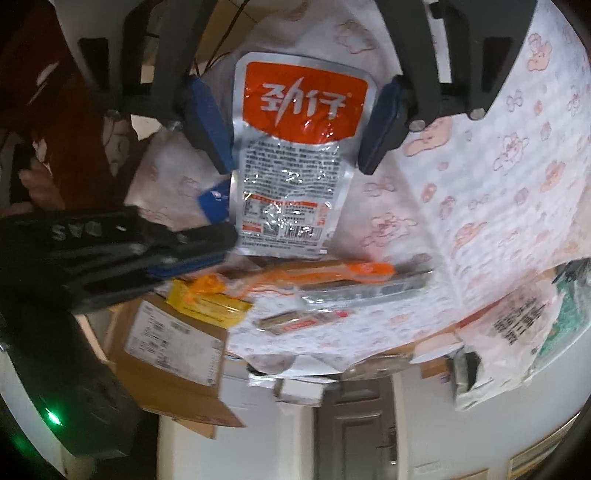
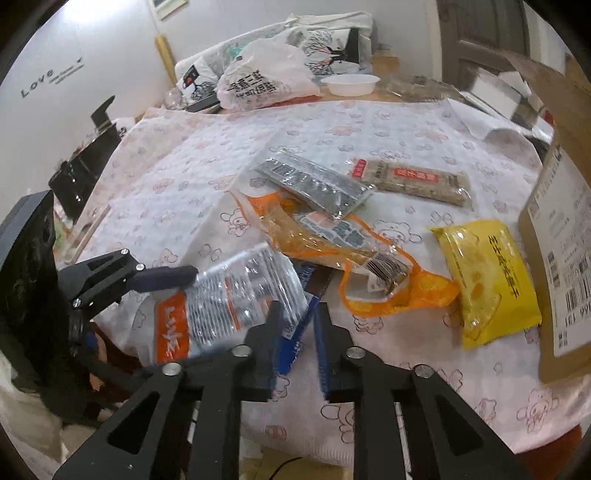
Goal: Organize snacks
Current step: 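Lower the right gripper onto the small blue packet and close, then lift the blue chocolate bar with the right gripper into the box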
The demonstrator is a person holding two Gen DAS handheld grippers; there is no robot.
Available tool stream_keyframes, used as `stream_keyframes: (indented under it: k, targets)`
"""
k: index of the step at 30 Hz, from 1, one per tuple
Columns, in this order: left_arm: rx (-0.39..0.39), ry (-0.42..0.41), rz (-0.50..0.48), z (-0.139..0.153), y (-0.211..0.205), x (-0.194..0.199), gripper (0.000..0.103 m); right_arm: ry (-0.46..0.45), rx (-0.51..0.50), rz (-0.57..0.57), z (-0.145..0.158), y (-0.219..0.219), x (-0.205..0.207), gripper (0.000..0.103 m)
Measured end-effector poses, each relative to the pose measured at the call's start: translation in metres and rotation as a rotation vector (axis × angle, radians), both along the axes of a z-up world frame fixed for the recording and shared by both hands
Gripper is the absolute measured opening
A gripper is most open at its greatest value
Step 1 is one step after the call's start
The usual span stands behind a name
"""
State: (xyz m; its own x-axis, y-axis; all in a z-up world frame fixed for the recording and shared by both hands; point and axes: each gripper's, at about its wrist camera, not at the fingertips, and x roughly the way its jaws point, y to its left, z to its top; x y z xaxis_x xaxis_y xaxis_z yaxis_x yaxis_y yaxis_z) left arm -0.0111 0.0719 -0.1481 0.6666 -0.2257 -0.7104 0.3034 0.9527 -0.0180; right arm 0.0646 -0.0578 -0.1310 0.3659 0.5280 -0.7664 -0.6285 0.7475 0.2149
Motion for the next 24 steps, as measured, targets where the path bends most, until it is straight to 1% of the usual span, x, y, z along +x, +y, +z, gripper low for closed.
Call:
stream_keyframes:
  k: [3,5,7,8,9,10,11,12,13,15,17,20,21,24]
  targets:
    - [-0.029,0.005,0.03,0.001,0.009,0.002,0.066,0.004,-0.02,0.003,-0.001,-0.001,-0.004,0.028]
    - [-0.032,0.008,0.047,0.001,0.013,0.003,0.066,0.02,-0.025,0.025,-0.004,0.004,-0.006,0.032]
    - [-0.033,0.009,0.059,0.001,0.015,0.004,0.066,-0.012,-0.05,0.027,-0.006,0.011,-0.009,0.038]
    - [-0.033,0.009,0.064,0.001,0.015,0.004,0.066,-0.024,-0.059,0.024,-0.006,0.014,-0.009,0.043]
    - [-0.031,0.007,0.072,0.001,0.016,0.004,0.066,-0.038,-0.062,0.021,-0.007,0.018,-0.01,0.044]
    - [-0.029,0.005,0.081,0.001,0.018,0.004,0.066,-0.049,-0.064,0.017,-0.007,0.02,-0.01,0.043]
    - [-0.028,0.004,0.09,0.001,0.02,0.004,0.066,-0.076,-0.082,0.005,-0.008,0.024,-0.01,0.039]
    - [-0.028,0.005,0.099,0.001,0.021,0.005,0.066,-0.093,-0.099,-0.002,-0.008,0.026,-0.011,0.026]
    - [-0.029,0.007,0.108,0.001,0.023,0.005,0.066,-0.109,-0.119,-0.004,-0.008,0.026,-0.012,0.025]
    - [-0.036,0.006,0.12,0.003,0.027,0.004,0.066,-0.104,-0.137,0.01,-0.008,0.021,-0.014,0.019]
    - [-0.038,0.002,0.129,0.004,0.03,0.003,0.066,-0.097,-0.166,0.044,-0.007,0.013,-0.017,0.018]
    - [-0.043,0.004,0.137,0.005,0.033,0.004,0.066,-0.072,-0.196,0.081,-0.005,0.006,-0.021,0.019]
    - [-0.042,0.005,0.142,0.005,0.033,0.004,0.066,-0.063,-0.184,0.08,-0.004,0.005,-0.02,0.021]
    - [-0.039,0.007,0.154,0.005,0.034,0.006,0.066,-0.086,-0.175,0.058,-0.005,0.011,-0.017,0.022]
